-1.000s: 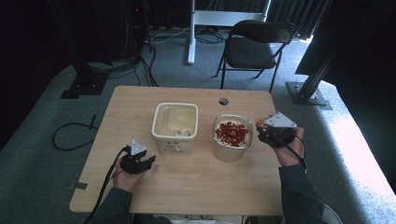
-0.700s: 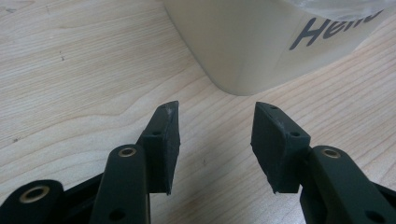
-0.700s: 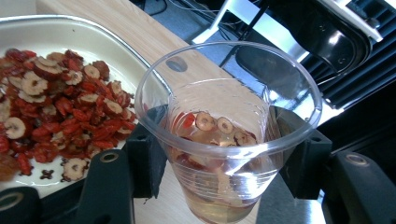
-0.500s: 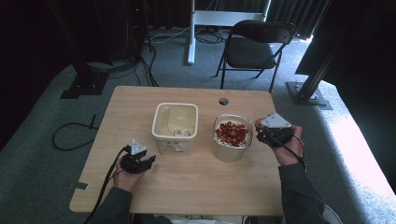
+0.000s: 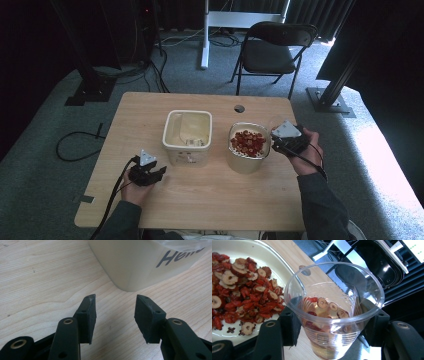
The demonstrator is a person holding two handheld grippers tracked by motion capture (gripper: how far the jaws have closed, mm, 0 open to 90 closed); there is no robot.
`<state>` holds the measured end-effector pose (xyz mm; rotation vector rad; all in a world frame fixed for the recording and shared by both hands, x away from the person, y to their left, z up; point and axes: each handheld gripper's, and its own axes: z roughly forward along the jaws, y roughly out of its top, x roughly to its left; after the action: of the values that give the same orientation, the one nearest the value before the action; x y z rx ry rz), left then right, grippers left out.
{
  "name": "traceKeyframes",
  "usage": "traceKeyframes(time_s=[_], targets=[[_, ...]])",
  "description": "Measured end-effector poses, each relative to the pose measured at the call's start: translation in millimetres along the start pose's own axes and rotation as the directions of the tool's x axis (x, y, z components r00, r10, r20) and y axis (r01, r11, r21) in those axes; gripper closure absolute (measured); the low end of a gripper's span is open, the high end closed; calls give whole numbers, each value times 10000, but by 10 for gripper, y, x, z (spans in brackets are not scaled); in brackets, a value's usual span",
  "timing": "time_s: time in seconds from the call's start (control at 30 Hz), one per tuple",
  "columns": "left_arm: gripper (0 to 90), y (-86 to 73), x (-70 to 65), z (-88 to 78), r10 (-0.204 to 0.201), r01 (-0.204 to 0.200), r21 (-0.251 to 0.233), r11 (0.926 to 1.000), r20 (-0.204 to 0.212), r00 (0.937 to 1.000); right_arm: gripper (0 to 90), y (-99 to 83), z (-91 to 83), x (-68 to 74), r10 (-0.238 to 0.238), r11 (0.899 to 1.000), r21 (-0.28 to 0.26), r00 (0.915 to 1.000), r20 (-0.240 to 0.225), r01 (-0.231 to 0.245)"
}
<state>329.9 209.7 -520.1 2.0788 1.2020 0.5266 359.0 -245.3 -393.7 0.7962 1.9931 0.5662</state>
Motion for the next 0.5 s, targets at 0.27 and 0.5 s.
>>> traceKeyframes(time_s=[0.27,0.5], targets=[[527,-2,2,-2,-11,11,-39,10000,15,10000,406,91,23,107,-1627,9856,541,9856,469,1602],[527,-3,5,-2,-23,23,-49,10000,15,10000,407,162,58,219,-3276,9419,1089,9406,893,3177]])
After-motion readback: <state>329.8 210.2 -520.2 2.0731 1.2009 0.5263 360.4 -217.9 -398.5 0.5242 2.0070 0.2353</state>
